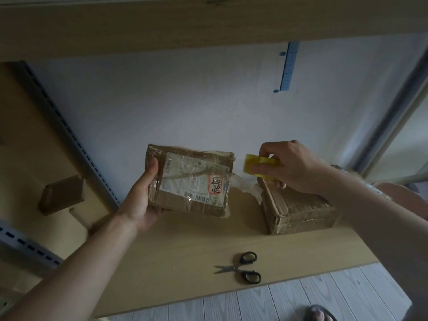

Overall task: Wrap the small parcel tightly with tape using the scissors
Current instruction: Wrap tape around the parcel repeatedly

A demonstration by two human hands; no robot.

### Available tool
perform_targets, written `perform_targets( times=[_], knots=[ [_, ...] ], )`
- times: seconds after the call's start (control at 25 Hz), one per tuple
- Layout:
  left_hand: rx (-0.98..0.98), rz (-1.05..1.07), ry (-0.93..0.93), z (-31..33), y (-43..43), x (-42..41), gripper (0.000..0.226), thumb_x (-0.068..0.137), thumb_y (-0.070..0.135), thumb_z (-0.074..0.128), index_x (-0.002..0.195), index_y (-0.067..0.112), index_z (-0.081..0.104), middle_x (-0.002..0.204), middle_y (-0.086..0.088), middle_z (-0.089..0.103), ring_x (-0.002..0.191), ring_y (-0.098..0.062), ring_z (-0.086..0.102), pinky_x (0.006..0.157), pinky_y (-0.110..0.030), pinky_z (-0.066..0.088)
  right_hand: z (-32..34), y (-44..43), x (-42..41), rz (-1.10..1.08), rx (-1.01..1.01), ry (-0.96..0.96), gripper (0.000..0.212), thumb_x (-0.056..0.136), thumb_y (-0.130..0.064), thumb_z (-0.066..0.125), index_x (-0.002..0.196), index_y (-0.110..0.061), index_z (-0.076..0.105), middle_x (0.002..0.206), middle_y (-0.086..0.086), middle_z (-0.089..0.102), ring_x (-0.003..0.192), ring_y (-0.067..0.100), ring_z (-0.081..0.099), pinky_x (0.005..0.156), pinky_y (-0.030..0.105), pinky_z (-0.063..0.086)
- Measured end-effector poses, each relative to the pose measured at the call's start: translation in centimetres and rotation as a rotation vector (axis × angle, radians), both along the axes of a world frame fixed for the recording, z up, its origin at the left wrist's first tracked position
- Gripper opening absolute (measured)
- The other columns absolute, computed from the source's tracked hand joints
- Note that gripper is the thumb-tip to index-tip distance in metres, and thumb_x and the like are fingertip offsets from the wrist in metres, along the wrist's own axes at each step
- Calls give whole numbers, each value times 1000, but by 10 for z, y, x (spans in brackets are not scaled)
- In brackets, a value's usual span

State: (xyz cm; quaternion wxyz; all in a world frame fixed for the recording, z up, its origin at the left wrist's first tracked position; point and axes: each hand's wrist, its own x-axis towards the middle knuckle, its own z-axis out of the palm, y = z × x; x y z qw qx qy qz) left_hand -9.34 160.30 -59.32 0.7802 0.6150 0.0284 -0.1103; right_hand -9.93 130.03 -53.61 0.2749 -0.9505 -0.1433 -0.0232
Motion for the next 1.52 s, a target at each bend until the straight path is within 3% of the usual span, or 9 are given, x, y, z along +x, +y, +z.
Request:
perform_targets(
  times=[0.2,0.48,0.68,0.84,1.08,1.24,1.36,1.44,1.52],
  knots=[
    [-115,-20,41,1,-2,-3,56,87,61,39,98,26,81,107,-4,77,91,-19,75,66,-28,62,-5,1,6,-99,-194,-223,71,66,-86,36,67,-17,56,57,2,58,53,18,56,48,27,35],
    [-231,23,73,1,4,-4,63,98,62,30,104,23,79,113,-6,75,96,-22,74,67,-32,62,-6,-21,12,134,331,-65,50,81,-57,65,60,-11,60,52,-7,47,51,8,44,50,25,33],
    [-247,36,83,1,4,-7,62,98,61,31,101,23,80,108,-6,76,90,-22,75,62,-32,62,-3,-16,5,-97,-123,-375,73,65,-83,47,57,-11,54,48,2,46,48,18,45,47,28,29],
    [-337,3,132,-2,-1,-10,64,97,63,32,97,21,81,103,-6,77,86,-22,76,59,-32,61,-9,-4,6,-77,-40,-320,68,65,-81,47,51,-15,44,48,1,40,47,17,38,47,29,27],
    [-352,-67,176,-19,-7,-12,67,92,69,36,121,21,72,128,-9,68,116,-29,66,106,-51,43,-17,9,9,41,204,-194,63,70,-72,60,50,-15,41,49,-7,32,44,8,32,47,24,24],
    [-430,-145,258,-22,-21,-15,73,93,71,39,142,18,53,150,-13,49,141,-37,42,118,-61,22,-19,23,12,187,528,20,79,83,-60,66,62,12,41,57,10,33,52,21,33,52,32,28],
    [-198,-124,210,-19,-31,-21,41,105,40,44,118,8,67,111,-17,73,94,-19,75,80,-37,61,-18,28,14,190,494,31,76,83,-55,66,59,13,43,56,10,32,52,21,30,51,30,23],
    [43,-6,140,-18,-35,-26,21,104,11,46,109,5,65,90,-7,74,60,1,70,54,-16,55,-20,31,16,187,427,32,75,82,-56,69,54,7,39,54,8,26,51,21,26,50,32,20],
    [156,-95,116,-15,-40,-29,24,106,23,43,113,12,64,100,-8,71,68,6,70,66,-15,56,-23,35,19,102,335,61,76,81,-56,73,55,8,41,55,10,27,51,22,27,51,33,22]
  ],
)
